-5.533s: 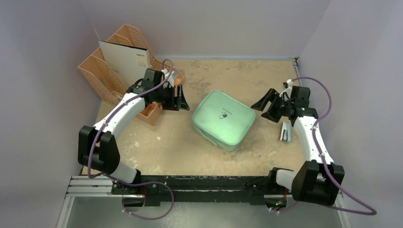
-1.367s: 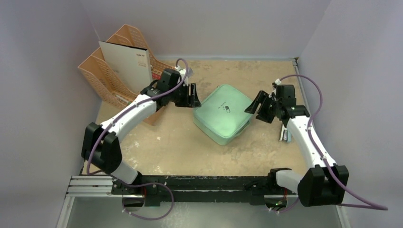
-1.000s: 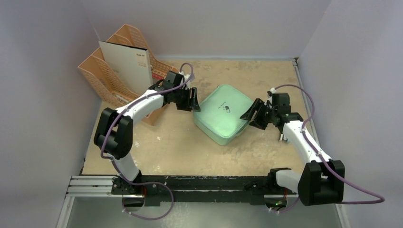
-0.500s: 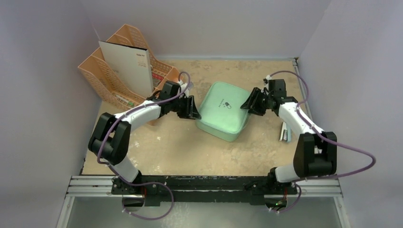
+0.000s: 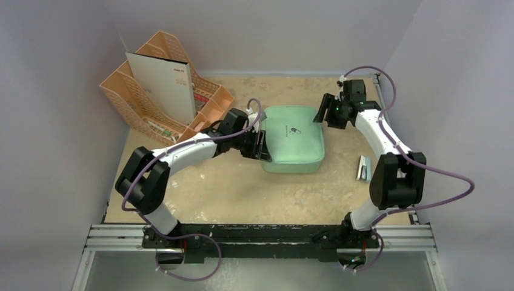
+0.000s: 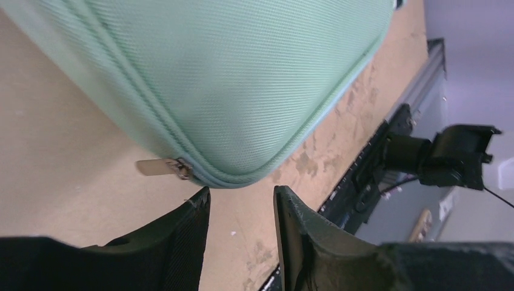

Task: Organize the medicine kit
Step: Adjust the medicine box at the center of the board.

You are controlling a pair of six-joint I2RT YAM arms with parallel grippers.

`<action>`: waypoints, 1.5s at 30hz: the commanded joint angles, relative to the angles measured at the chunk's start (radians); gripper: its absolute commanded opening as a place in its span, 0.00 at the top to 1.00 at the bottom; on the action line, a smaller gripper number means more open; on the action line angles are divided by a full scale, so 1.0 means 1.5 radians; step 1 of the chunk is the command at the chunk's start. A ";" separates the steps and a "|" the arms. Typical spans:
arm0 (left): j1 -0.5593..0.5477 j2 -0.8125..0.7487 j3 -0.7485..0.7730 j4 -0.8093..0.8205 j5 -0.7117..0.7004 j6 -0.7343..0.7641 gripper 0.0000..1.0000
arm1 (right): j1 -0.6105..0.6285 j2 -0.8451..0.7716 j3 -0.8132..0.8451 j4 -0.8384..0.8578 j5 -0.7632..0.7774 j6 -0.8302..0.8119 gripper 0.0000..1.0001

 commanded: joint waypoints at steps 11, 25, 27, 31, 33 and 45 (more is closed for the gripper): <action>0.061 -0.128 0.019 -0.047 0.056 0.345 0.42 | 0.008 -0.179 -0.057 -0.074 0.038 -0.044 0.33; 0.063 -0.092 -0.079 -0.024 0.209 0.913 0.38 | 0.027 -0.272 -0.144 -0.005 -0.061 -0.013 0.33; 0.065 -0.080 -0.096 0.024 0.199 0.918 0.38 | 0.027 -0.261 -0.137 -0.021 -0.036 -0.032 0.33; 0.065 -0.043 -0.110 0.088 0.210 0.939 0.41 | 0.027 -0.247 -0.132 -0.056 -0.025 -0.048 0.33; 0.064 -0.016 -0.103 0.101 0.204 0.938 0.43 | 0.027 -0.251 -0.145 -0.051 -0.033 -0.041 0.33; 0.064 0.043 -0.078 0.201 0.167 0.882 0.46 | 0.027 -0.251 -0.216 -0.037 -0.049 -0.018 0.33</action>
